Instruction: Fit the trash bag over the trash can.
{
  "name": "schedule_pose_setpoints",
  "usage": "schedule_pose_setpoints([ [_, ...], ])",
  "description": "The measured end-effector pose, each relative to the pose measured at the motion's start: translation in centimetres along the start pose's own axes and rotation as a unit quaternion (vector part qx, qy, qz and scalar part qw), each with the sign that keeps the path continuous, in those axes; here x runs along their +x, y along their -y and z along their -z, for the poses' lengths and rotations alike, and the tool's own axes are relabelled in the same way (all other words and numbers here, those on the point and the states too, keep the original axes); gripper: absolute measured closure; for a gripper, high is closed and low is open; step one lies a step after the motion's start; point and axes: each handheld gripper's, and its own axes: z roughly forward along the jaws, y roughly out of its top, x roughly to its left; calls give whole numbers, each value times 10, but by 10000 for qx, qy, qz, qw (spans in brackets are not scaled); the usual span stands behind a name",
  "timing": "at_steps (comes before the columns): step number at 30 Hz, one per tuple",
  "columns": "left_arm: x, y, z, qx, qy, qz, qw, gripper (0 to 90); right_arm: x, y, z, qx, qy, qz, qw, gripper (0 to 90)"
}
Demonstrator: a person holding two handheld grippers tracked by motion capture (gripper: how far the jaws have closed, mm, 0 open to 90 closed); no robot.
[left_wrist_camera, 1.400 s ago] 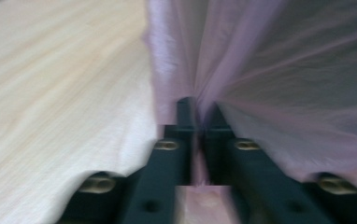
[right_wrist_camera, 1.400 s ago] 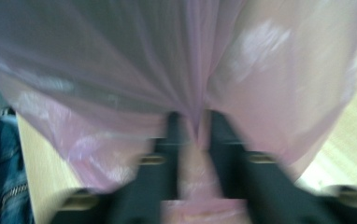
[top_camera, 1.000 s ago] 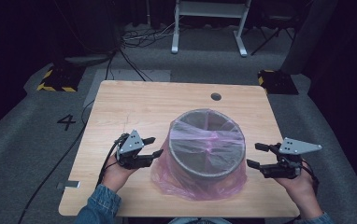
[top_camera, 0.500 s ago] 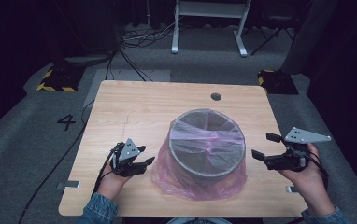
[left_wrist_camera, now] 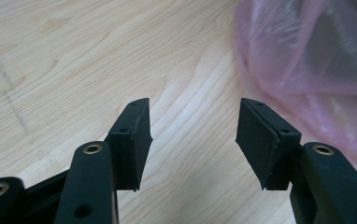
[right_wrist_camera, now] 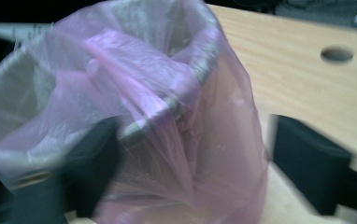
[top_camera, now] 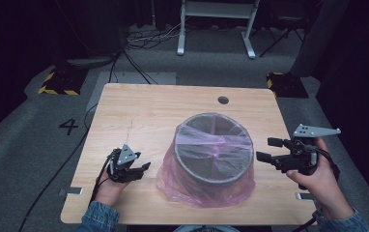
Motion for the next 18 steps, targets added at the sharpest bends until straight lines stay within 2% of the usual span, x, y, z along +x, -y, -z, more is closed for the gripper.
schedule_pose_setpoints([
  [2,3,3,0,6,-30,55,10000,449,3,-6,0,-24,-196,211,9996,96],
  [3,4,4,0,20,-45,68,10000,449,4,-9,1,-100,-240,298,9992,98],
  [5,7,7,-1,69,-101,109,9999,448,7,-15,3,-300,-241,612,9974,203],
  [6,8,8,-1,104,-129,141,9998,447,8,-19,3,-358,-215,639,9971,201],
  [7,9,9,-2,142,-149,177,9996,446,10,-22,2,-387,-168,615,9972,179],
  [9,12,12,-3,224,-196,180,9994,441,13,-30,0,-424,-7,671,9968,201],
  [11,14,14,-5,298,-282,206,9989,437,15,-38,-2,-476,30,591,9971,207],
  [13,16,16,-5,347,-299,279,9986,434,18,-46,-6,-564,113,545,9969,210],
  [16,19,20,-6,411,-344,339,9980,419,22,-58,-12,-650,120,432,9969,211],
  [18,20,22,-6,439,-395,351,9976,416,26,-65,-17,-656,158,461,9967,211],
])
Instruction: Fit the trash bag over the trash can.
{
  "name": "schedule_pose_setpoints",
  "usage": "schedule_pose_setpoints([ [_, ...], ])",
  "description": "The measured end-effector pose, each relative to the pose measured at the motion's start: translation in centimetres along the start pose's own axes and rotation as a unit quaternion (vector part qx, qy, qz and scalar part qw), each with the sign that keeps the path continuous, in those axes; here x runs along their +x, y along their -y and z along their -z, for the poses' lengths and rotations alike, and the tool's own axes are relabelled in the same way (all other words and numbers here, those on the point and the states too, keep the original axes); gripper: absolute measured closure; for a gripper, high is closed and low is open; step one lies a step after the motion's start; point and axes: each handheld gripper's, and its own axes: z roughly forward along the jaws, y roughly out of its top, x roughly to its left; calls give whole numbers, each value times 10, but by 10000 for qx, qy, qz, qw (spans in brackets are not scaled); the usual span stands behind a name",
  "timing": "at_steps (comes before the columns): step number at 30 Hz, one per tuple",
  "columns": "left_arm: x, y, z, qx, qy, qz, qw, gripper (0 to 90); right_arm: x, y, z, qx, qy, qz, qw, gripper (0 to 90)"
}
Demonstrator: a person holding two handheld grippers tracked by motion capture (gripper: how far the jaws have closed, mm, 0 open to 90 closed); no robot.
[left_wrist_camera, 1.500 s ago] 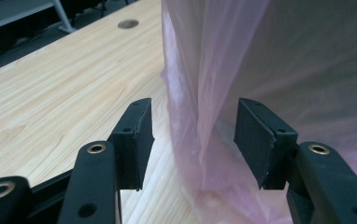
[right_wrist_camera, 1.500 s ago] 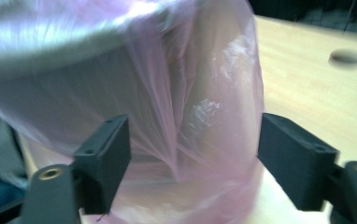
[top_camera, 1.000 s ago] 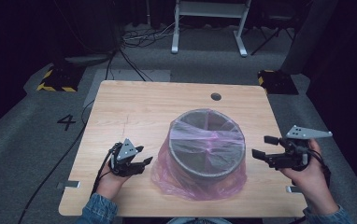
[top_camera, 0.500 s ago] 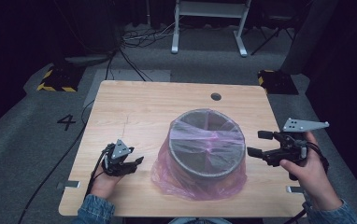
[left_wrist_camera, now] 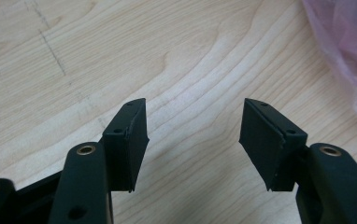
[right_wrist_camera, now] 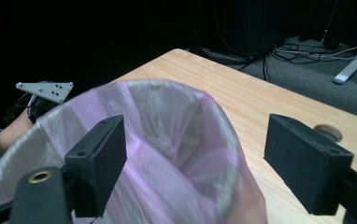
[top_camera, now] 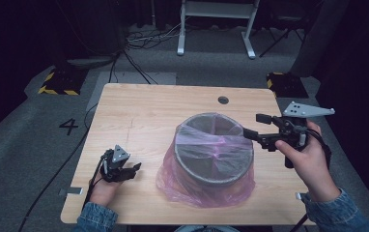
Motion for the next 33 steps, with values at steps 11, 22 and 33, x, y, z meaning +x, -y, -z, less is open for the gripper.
schedule_pose_setpoints([
  [11,8,8,-5,109,-114,135,9998,386,22,-27,-45,132,-115,276,9995,255],
  [22,19,13,-8,-74,117,183,9997,347,38,-33,-90,270,-180,266,9991,229],
  [33,18,13,-8,-71,106,198,9997,344,46,-10,-132,728,-132,239,9970,254],
])
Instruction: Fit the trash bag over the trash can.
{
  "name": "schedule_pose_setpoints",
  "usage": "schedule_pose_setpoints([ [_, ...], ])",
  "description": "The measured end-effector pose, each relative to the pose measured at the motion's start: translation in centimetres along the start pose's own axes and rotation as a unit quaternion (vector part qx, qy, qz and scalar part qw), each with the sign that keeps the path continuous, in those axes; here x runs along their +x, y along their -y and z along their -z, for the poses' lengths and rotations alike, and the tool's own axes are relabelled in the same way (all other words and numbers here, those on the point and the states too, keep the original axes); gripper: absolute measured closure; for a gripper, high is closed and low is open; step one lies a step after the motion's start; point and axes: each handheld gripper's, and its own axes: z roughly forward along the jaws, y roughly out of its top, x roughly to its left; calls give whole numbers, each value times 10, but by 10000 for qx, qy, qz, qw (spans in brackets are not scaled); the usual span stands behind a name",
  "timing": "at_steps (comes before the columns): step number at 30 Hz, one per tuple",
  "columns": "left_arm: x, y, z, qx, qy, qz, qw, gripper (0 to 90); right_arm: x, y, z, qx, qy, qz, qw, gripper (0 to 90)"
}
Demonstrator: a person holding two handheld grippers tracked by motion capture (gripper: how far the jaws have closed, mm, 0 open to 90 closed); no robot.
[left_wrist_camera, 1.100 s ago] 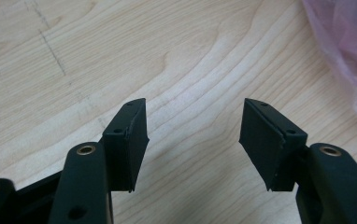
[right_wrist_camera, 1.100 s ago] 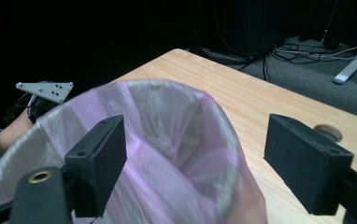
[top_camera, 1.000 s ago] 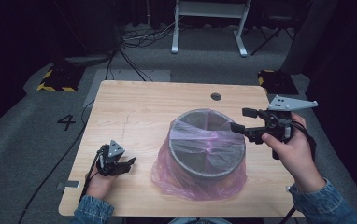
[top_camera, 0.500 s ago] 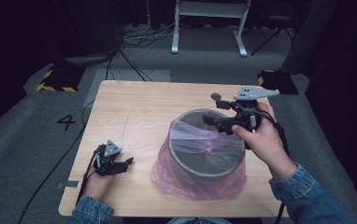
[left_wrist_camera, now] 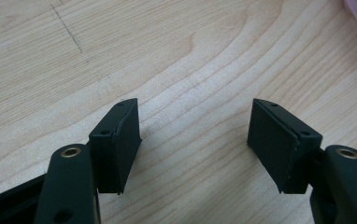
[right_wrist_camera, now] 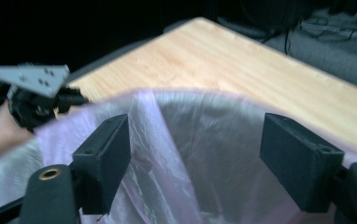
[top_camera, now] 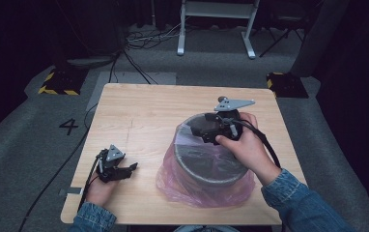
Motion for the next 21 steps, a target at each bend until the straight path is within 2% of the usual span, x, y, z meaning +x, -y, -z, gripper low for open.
schedule_pose_setpoints([
  [9,0,0,0,1,-5,3,10000,344,2,14,-23,499,168,122,9985,268],
  [13,0,0,0,-1,-8,12,10000,343,0,19,-31,815,49,75,9966,311],
  [15,0,0,0,-1,-13,10,10000,343,-2,21,-35,918,64,11,9958,316],
  [18,0,0,0,0,-15,11,10000,343,-3,25,-40,1130,53,-53,9936,292],
  [21,0,0,0,0,-15,13,10000,343,-1,27,-45,1296,6,41,9916,277],
])
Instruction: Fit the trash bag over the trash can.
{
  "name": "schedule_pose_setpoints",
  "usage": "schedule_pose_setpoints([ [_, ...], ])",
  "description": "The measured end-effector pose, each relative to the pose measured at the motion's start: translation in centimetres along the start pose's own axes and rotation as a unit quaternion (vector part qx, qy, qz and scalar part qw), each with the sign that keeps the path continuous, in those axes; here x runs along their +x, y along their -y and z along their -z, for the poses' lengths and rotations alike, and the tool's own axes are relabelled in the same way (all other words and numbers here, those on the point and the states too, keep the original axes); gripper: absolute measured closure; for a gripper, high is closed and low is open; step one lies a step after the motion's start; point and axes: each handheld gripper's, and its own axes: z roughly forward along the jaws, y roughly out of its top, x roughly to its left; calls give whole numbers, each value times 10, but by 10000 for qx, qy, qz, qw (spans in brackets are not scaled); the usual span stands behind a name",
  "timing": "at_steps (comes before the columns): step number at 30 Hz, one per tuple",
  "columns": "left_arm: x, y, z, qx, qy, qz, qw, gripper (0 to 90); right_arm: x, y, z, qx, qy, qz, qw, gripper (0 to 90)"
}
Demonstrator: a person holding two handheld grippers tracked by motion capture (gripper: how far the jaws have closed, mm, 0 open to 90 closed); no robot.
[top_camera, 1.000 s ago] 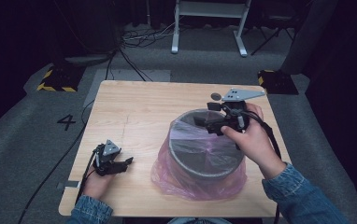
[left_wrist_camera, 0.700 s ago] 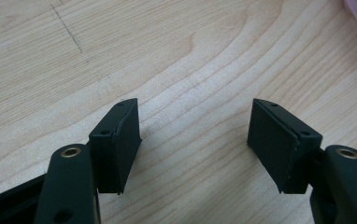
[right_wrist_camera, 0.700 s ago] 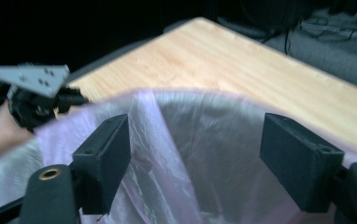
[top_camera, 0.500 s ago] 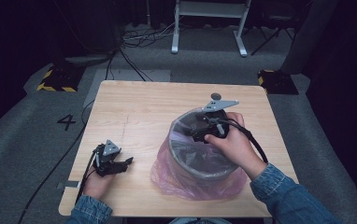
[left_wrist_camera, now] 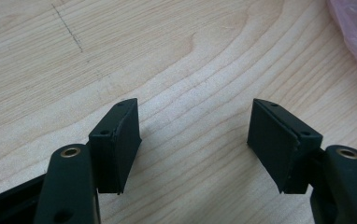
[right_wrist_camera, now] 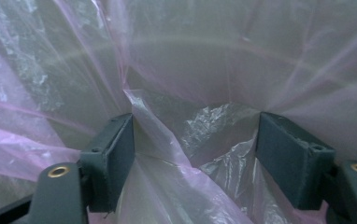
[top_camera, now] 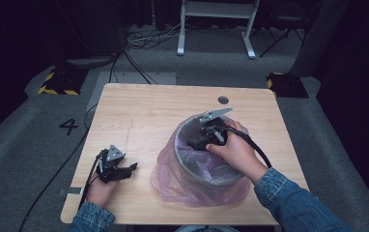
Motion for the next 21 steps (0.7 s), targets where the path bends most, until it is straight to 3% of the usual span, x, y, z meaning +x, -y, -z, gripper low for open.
schedule_pose_setpoints([
  [9,0,0,0,-5,-16,17,10000,341,2,5,-14,485,-61,188,9986,254],
  [21,-1,0,0,-4,-18,18,10000,341,1,10,-30,1012,-162,34,9947,212],
])
